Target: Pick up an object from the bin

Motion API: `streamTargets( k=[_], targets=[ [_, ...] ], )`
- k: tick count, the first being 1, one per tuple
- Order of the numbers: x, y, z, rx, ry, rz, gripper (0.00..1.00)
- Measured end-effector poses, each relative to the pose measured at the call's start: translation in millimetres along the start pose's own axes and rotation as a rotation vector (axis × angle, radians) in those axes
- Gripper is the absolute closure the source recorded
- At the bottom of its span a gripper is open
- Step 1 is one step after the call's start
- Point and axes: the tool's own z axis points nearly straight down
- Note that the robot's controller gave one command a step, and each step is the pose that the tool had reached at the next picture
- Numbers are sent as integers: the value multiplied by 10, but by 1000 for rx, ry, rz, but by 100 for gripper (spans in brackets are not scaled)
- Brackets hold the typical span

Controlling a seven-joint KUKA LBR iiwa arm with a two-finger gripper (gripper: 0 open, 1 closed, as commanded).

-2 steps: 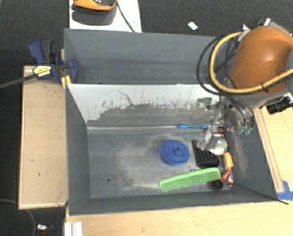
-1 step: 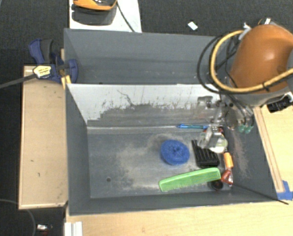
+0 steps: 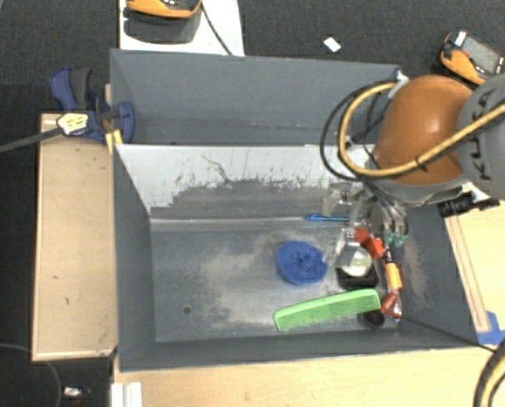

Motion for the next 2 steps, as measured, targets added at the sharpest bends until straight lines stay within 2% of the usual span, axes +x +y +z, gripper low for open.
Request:
streamTargets(
  k=[1,2],
  targets=[
    [-41,61,246,0,0,56,0],
    [-79,95,273,0,-1,180,0]
  ],
)
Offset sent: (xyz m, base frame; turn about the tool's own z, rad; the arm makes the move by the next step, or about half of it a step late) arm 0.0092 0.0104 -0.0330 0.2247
